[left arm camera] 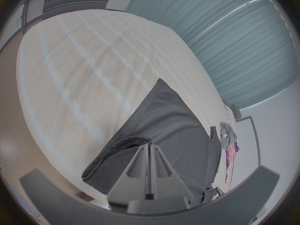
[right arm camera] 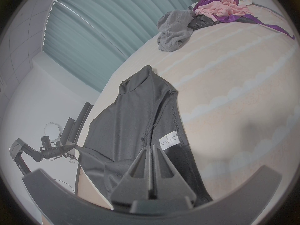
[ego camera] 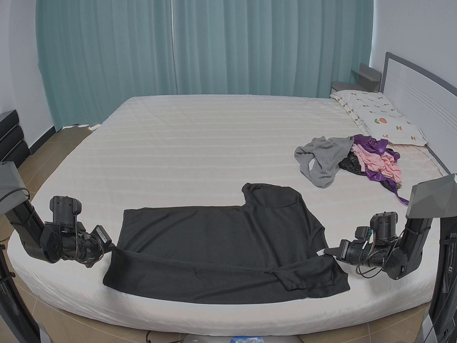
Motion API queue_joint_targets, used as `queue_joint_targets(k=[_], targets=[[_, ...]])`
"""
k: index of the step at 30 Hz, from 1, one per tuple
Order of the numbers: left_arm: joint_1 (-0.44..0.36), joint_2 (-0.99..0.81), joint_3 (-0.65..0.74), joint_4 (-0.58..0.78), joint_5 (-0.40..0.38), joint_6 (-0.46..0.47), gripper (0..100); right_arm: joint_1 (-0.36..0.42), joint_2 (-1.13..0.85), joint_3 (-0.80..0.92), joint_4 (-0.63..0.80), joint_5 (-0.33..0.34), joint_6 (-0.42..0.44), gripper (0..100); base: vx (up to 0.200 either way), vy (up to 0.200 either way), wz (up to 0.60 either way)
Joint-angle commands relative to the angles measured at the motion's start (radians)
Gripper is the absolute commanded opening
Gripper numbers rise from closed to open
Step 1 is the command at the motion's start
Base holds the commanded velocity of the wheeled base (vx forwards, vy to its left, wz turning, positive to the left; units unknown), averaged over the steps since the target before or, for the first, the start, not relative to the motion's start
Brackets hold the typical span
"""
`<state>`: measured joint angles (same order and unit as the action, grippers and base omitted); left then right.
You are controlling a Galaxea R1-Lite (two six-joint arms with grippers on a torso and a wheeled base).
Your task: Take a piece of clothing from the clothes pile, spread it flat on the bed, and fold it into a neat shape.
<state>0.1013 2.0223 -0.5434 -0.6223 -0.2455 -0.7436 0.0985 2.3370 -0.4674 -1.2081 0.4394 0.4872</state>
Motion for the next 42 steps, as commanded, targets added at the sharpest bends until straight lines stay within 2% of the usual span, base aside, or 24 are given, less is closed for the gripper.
queue_joint_targets(k=[1,13,19,26,34,42], targets=[[0.000,-0.025,0.016,0.000,0.000,0.000,0,-0.002,-0.059,0.027,-0.001,-0.001,0.005,0,0.000,0.000,0.00],[0.005,-0.100,0.059,0.003,0.000,0.000,0,-0.031,-0.179,0.122,-0.002,0.004,0.010,0,0.000,0.000,0.00],[0.028,-0.185,0.085,0.042,-0.001,0.006,0,-0.051,-0.303,0.224,-0.002,0.053,0.008,0,0.000,0.000,0.00],[0.035,-0.237,0.134,0.073,-0.003,0.013,0,-0.051,-0.406,0.303,-0.002,0.053,0.007,0,0.000,0.000,0.00],[0.100,-0.278,0.201,0.072,-0.012,0.086,0,-0.034,-0.498,0.386,-0.001,0.053,-0.002,0,0.000,0.000,0.00],[0.103,-0.344,0.246,0.073,-0.015,0.095,0,-0.013,-0.536,0.431,-0.001,0.048,-0.007,0,0.000,0.000,0.00]])
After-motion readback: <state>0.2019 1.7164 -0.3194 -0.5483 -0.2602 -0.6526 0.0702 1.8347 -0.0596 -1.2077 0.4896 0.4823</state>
